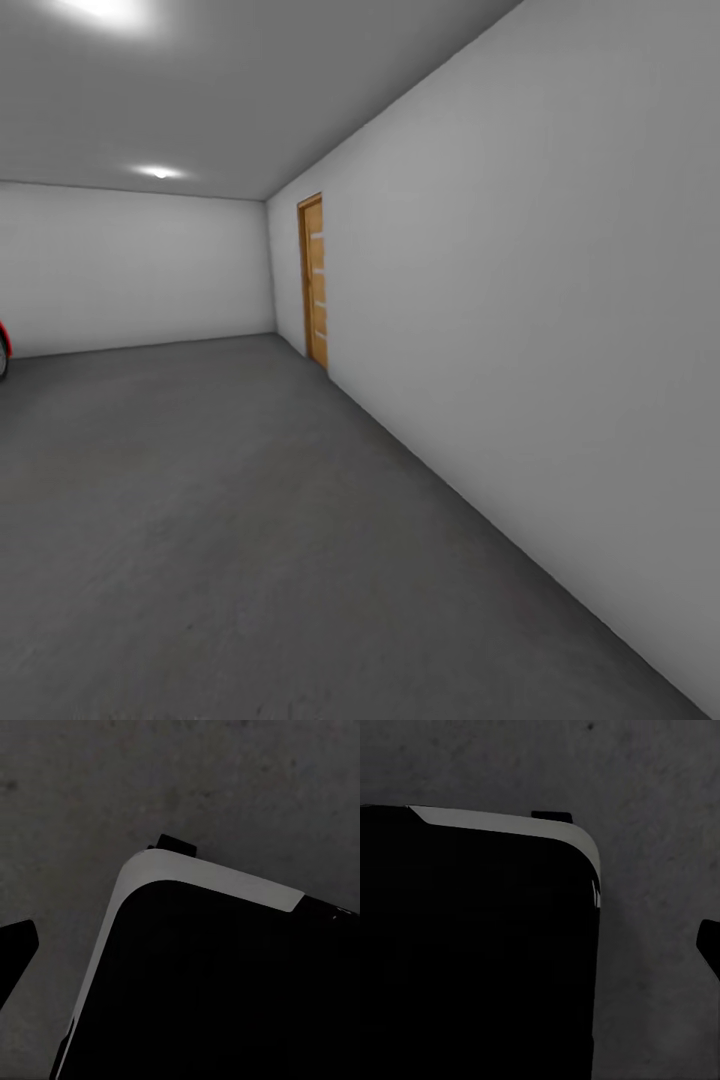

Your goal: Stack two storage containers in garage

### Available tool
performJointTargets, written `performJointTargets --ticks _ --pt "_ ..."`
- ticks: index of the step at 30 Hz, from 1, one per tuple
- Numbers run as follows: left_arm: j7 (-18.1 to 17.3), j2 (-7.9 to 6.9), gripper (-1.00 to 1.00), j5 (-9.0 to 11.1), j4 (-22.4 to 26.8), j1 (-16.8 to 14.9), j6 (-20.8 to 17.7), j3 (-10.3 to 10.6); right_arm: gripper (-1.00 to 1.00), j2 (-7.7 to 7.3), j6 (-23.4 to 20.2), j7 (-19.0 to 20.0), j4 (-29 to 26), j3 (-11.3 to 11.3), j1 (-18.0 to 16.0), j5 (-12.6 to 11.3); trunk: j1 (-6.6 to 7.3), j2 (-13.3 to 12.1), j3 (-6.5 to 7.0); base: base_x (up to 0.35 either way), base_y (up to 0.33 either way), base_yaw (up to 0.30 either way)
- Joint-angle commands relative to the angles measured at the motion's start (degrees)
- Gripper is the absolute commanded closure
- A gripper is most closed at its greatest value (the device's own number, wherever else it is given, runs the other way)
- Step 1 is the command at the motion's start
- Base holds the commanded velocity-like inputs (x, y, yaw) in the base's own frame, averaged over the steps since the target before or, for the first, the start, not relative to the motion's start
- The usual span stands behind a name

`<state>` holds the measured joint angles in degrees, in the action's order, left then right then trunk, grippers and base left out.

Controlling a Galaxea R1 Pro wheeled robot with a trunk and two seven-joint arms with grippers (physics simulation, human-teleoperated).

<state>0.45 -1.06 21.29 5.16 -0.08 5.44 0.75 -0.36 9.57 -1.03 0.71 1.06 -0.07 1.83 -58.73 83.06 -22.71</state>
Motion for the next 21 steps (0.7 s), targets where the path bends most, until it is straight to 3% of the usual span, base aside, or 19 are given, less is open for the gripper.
performJointTargets --ticks 1,21 --pt "0.06 0.0 -1.0 0.24 0.02 -0.01 0.1 0.09 -1.0 0.0 0.28 -0.11 0.08 0.09 -0.02 0.19 0.0 0.02 -0.04 0.0 0.0 0.279" --pt "0.08 -0.08 -1.0 0.4 0.02 -0.01 0.1 -0.04 -1.0 -0.08 0.28 -0.11 0.08 0.09 -0.02 0.19 0.0 0.02 -0.04 0.0 0.0 0.279"
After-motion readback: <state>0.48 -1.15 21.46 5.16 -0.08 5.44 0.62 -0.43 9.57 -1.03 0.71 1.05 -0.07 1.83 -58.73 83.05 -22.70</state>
